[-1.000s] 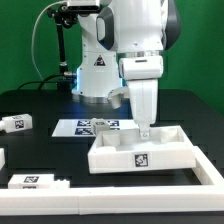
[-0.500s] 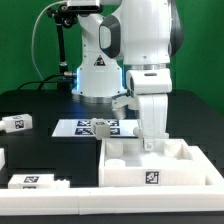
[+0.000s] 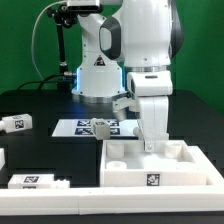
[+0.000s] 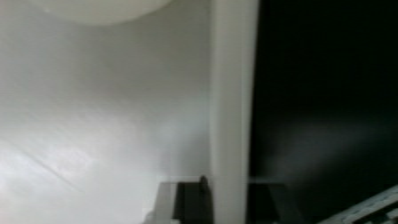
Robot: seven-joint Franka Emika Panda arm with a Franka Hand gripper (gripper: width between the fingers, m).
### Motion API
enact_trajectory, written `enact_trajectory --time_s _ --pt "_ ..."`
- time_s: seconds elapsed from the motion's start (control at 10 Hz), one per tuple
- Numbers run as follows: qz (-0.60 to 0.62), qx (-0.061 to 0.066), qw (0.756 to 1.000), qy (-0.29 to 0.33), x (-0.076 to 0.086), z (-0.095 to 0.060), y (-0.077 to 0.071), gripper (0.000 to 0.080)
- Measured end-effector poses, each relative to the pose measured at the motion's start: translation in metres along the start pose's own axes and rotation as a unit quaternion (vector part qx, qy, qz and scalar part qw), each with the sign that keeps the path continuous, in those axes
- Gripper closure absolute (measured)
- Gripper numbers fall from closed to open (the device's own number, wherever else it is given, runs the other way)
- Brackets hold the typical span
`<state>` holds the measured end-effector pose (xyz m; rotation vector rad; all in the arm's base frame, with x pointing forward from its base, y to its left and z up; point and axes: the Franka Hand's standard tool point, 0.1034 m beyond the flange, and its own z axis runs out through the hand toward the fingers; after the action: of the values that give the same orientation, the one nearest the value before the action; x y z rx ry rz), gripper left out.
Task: Assemble one leg
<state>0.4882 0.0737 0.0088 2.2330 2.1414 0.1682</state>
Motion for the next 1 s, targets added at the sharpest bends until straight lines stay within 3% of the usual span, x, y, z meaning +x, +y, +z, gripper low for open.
enact_trajectory --time_s 0.2,0.4,0.6,0.7,0.8,0.9,1.0 --pt "-0.013 -0.001 1.000 -0.001 -0.001 0.001 0.006 0.0742" --pt "-0.030 0.009 0.999 -0.009 -0.001 0.002 0.017 0.0742" --pt "-0.029 0.014 0.999 -0.015 -0.002 0.002 0.017 0.0742" --pt "-0.028 0.014 0.999 -0.015 -0.002 0.002 0.017 0.0665" --pt "-0.028 0.014 0.999 -0.015 -0.002 0.002 0.017 0.0665" --pt "-0.028 0.014 0.999 -0.015 -0.003 0.002 0.017 0.0481" --pt "-0.028 0.014 0.999 -0.015 -0.003 0.002 0.017 0.0481"
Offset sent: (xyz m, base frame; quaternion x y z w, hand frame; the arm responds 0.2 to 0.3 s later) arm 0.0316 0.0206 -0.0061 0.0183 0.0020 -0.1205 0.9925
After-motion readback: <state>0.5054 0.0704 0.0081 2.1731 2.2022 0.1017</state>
